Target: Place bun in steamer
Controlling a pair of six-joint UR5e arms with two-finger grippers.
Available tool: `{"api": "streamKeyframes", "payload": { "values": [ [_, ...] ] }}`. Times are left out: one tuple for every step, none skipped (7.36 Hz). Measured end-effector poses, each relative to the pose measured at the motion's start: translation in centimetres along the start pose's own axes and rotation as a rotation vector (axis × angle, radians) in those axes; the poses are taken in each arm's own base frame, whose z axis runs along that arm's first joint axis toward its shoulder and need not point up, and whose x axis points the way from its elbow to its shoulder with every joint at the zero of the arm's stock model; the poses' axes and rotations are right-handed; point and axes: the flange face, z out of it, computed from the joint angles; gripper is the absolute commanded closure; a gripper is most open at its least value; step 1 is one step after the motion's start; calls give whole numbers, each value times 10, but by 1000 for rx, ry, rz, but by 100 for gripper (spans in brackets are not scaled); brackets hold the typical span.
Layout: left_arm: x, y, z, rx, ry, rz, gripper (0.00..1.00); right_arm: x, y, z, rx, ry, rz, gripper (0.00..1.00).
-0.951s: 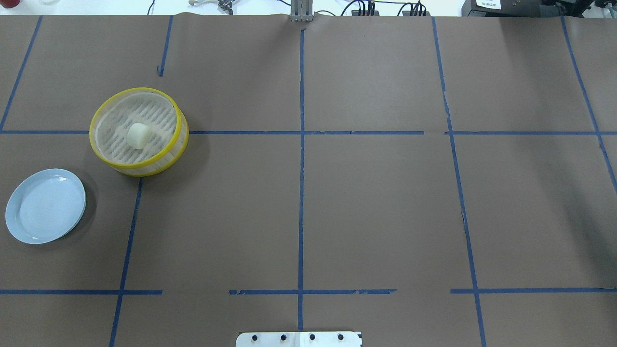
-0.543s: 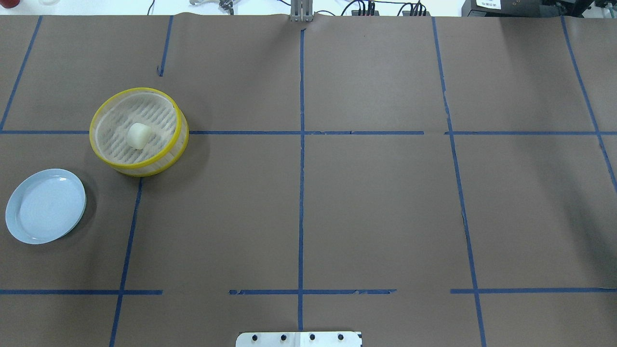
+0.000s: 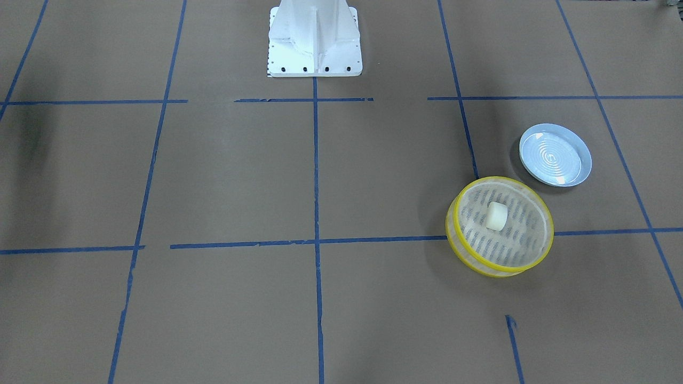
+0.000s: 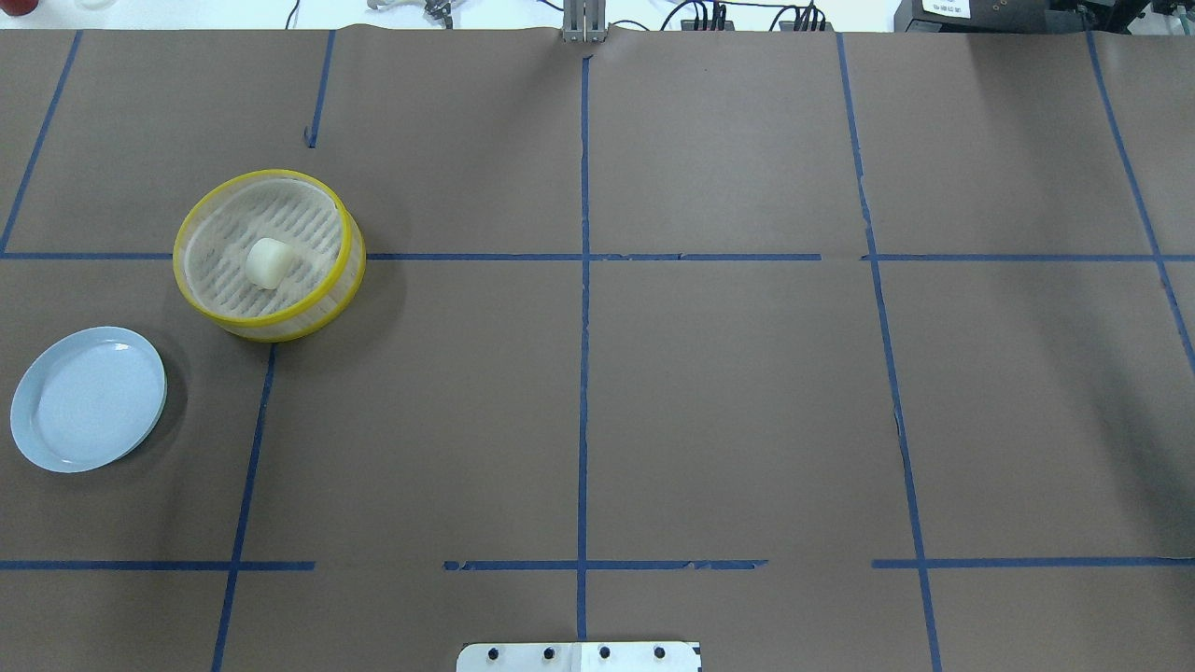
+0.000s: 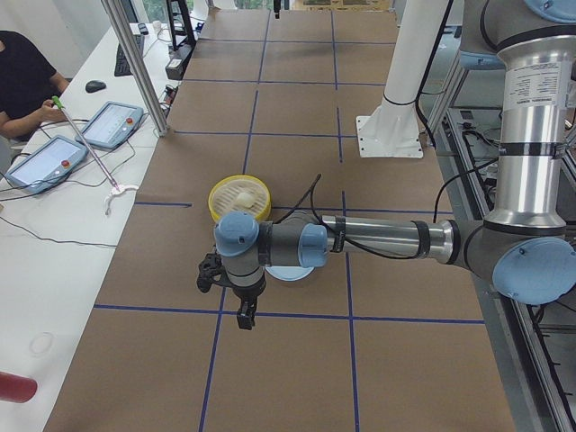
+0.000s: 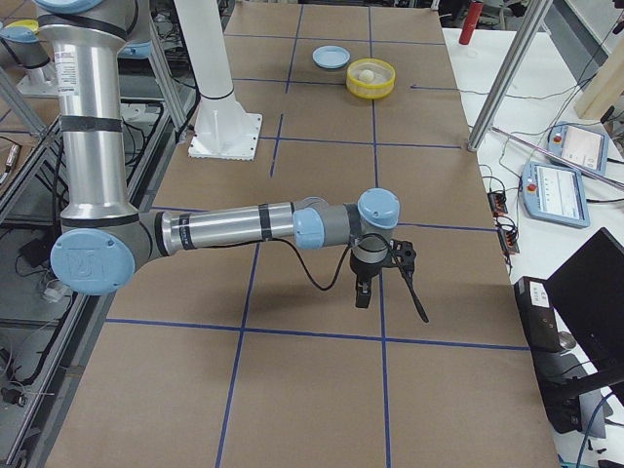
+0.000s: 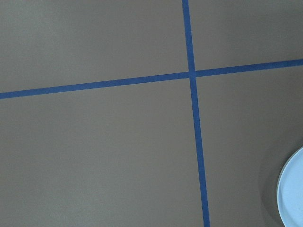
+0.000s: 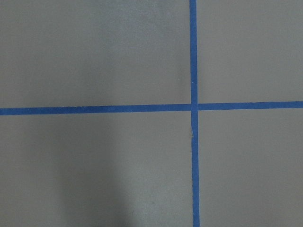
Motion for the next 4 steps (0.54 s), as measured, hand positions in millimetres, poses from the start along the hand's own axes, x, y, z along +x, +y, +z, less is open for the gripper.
{"api": "streamKeyframes", "payload": {
  "values": [
    [0, 0, -2, 3, -1, -1, 0, 0, 0, 0, 0, 0, 0, 0],
    [-2, 0, -4, 7, -2, -3, 0, 0, 0, 0, 0, 0, 0, 0],
    [-4, 1, -7, 13, -3, -8, 0, 0, 0, 0, 0, 0, 0, 0],
    [-6, 2, -9, 17, -3, -12, 0, 0, 0, 0, 0, 0, 0, 0]
  ]
}}
